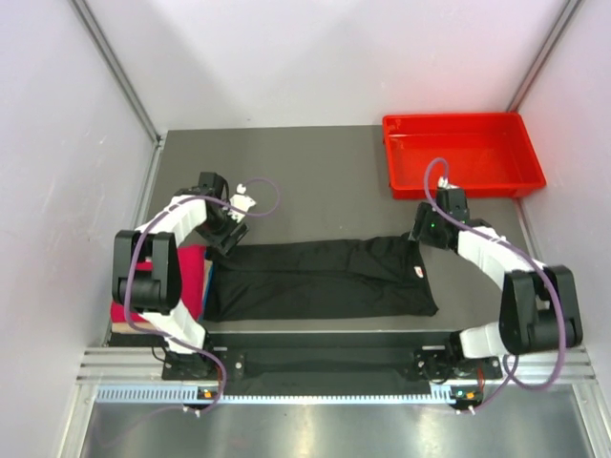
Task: Fold and stack the t-shirts
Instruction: Fold the tshirt
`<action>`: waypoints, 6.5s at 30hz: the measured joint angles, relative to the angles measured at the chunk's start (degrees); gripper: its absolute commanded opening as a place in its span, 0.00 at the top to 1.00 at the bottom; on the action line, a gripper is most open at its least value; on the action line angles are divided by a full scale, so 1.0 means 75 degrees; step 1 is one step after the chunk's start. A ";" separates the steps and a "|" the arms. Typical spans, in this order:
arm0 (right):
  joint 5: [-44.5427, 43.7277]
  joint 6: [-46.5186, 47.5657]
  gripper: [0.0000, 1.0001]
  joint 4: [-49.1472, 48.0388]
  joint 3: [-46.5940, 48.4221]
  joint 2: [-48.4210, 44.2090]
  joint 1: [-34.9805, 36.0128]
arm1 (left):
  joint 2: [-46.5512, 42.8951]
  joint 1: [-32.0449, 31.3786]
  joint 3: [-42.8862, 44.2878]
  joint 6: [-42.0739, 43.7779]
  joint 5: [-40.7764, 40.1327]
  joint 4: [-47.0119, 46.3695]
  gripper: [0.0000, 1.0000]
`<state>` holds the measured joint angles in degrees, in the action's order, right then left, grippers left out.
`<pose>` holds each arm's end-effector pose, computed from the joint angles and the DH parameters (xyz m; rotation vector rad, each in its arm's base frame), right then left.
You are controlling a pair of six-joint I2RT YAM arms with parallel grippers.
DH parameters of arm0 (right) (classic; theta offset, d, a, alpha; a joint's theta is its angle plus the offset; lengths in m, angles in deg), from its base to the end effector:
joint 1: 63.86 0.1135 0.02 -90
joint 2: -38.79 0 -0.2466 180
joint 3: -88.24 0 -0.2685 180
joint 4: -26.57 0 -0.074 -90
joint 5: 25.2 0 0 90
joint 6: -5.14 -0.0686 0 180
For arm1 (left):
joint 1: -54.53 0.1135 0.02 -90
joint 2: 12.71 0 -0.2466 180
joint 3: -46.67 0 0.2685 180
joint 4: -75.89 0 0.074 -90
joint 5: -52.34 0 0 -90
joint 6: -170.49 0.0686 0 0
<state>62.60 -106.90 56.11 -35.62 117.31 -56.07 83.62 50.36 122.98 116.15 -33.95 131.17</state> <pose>0.3046 0.0390 0.1407 0.3245 2.4630 0.1746 0.3344 -0.0288 0.1289 0.9914 2.7011 0.0110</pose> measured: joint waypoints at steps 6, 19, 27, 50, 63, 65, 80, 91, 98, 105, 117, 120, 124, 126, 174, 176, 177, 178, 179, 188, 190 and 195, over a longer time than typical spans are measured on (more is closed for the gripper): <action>0.0772 0.0023 0.74 -0.0941 0.0000 0.1204 -0.0122 | 0.0501 -0.0009 -0.0119 -0.0178 -0.0082 -0.0099 0.37; 0.0994 0.0682 1.00 -0.1285 0.1005 0.2323 0.0248 | 0.0166 -0.0408 -0.0565 -0.0131 -0.0114 -0.0306 0.58; 0.0901 0.1125 1.00 -0.0717 0.2669 0.3459 0.1244 | -0.0140 -0.0458 -0.0901 -0.0119 -0.0166 -0.0455 0.59; 0.1515 0.0688 1.00 0.1574 1.0416 0.8431 0.1731 | -0.0493 -0.1244 -0.1224 -0.0195 0.0358 0.0187 0.59; 0.1926 -0.1209 1.00 0.0679 1.1829 0.9626 0.1728 | -0.0970 -0.2961 -0.1457 0.0181 0.1309 0.1250 0.58; 0.1988 -0.1483 1.00 0.0399 1.2010 0.9821 0.1740 | -0.1145 -0.3177 -0.1536 0.0297 0.1530 0.1507 0.56; 0.1833 -0.2092 1.00 -0.0764 1.2660 1.0515 0.2503 | -0.2130 -0.4045 -0.1810 0.0734 0.2841 0.2626 0.40; 0.1137 -0.1816 0.35 -0.1105 1.2901 1.0596 0.2661 | -0.3127 -0.4030 -0.1807 -0.0015 0.1900 0.2535 0.23; 0.0606 -0.0933 0.37 -0.0391 1.2050 0.9442 0.2445 | -0.3264 -0.3389 -0.1323 -0.0924 0.1035 0.2090 0.27; -0.0968 -0.0370 0.67 0.0373 1.0774 0.7385 0.2165 | -0.2346 -0.2771 -0.0772 -0.1620 0.0903 0.1148 0.29; -0.1833 -0.0207 0.55 0.1597 1.0182 0.7533 0.1635 | -0.0845 -0.2777 -0.0723 -0.1853 0.0510 0.0525 0.29; -0.1696 -0.0204 0.54 0.1894 1.0072 0.7758 0.1591 | -0.0807 -0.2777 -0.0831 -0.1848 0.0344 0.0393 0.31; -0.1399 -0.0210 0.54 0.1967 1.0075 0.8032 0.1585 | -0.0536 -0.2777 -0.0909 -0.1818 0.0326 0.0356 0.49; -0.1378 -0.0216 0.63 0.1953 1.0083 0.8119 0.1585 | -0.0405 -0.2780 -0.0982 -0.1775 0.0356 0.0353 0.56; 0.0297 -0.1017 0.36 -0.0035 0.5184 0.4109 0.2261 | -0.1218 -0.1189 0.1341 -0.2366 0.0804 -0.0003 0.32; 0.0277 -0.1020 0.36 -0.0122 0.3975 0.3098 0.2617 | -0.0522 -0.1148 0.2060 -0.2841 0.0711 -0.0682 0.32; 0.0280 -0.1049 0.36 -0.0105 0.3316 0.2570 0.2868 | -0.0207 -0.1151 0.2320 -0.3045 0.0679 -0.0970 0.32; 0.0306 -0.1105 0.36 -0.0099 0.2681 0.2078 0.3124 | 0.0172 -0.1151 0.2634 -0.3279 0.0612 -0.1274 0.31; 0.0379 -0.1183 0.36 -0.0073 0.2221 0.1728 0.3340 | 0.0560 -0.1151 0.2940 -0.3503 0.0560 -0.1527 0.31; 0.1241 -0.2678 0.39 -0.0058 -0.0344 0.0635 0.5831 | 0.4185 -0.1125 0.6152 -0.4715 0.0396 -0.2130 0.30; 0.1387 -0.2978 0.39 -0.0172 -0.0469 0.0574 0.6149 | 0.4689 -0.1081 0.6566 -0.4838 0.0373 -0.2098 0.30; 0.1827 -0.3701 0.51 -0.0836 -0.0833 0.0551 0.6522 | 0.5537 -0.0947 0.7219 -0.5059 0.0542 -0.2057 0.31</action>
<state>76.31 -134.66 49.84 -41.87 121.45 -7.16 125.15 43.26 177.12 78.20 -29.89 115.74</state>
